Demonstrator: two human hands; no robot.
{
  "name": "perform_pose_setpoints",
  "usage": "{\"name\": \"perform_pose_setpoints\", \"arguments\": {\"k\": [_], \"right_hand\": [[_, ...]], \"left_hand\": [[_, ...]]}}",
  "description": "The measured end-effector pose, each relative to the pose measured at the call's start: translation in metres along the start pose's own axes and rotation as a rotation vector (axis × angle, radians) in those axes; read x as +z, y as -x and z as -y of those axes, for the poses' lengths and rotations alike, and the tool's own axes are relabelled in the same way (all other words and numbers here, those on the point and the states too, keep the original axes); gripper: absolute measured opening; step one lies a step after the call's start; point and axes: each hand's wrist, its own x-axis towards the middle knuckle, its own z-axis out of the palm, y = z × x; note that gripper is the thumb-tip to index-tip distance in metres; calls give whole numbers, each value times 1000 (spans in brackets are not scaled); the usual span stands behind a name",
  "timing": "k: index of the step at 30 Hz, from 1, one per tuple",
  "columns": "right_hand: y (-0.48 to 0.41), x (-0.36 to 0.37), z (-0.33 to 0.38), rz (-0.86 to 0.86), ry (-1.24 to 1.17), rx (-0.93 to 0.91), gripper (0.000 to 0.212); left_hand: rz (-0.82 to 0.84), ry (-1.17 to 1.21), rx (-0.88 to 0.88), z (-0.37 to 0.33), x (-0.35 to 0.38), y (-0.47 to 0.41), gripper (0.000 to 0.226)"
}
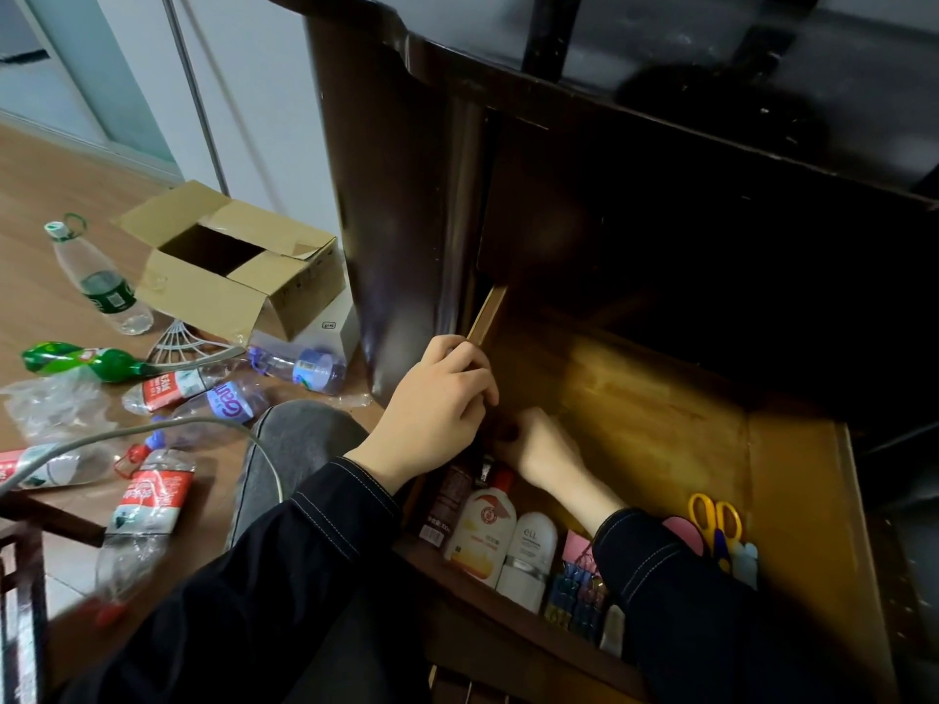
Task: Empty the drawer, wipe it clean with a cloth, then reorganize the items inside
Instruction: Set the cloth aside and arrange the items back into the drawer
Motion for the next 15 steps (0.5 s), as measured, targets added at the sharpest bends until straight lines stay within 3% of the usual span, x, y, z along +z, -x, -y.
{"name": "perform_pose_setpoints", "arguments": {"k": [7, 12, 15], "right_hand": [[22, -41, -4, -84, -37, -38, 15], [89, -85, -39, -182, -207, -26, 17], [139, -94, -65, -176, -298, -3, 15]], "left_hand": [[25, -19, 17, 2, -1, 3, 16], [78, -120, 70, -11, -10, 7, 15], [71, -34, 190, -33, -18, 15, 13]]}}
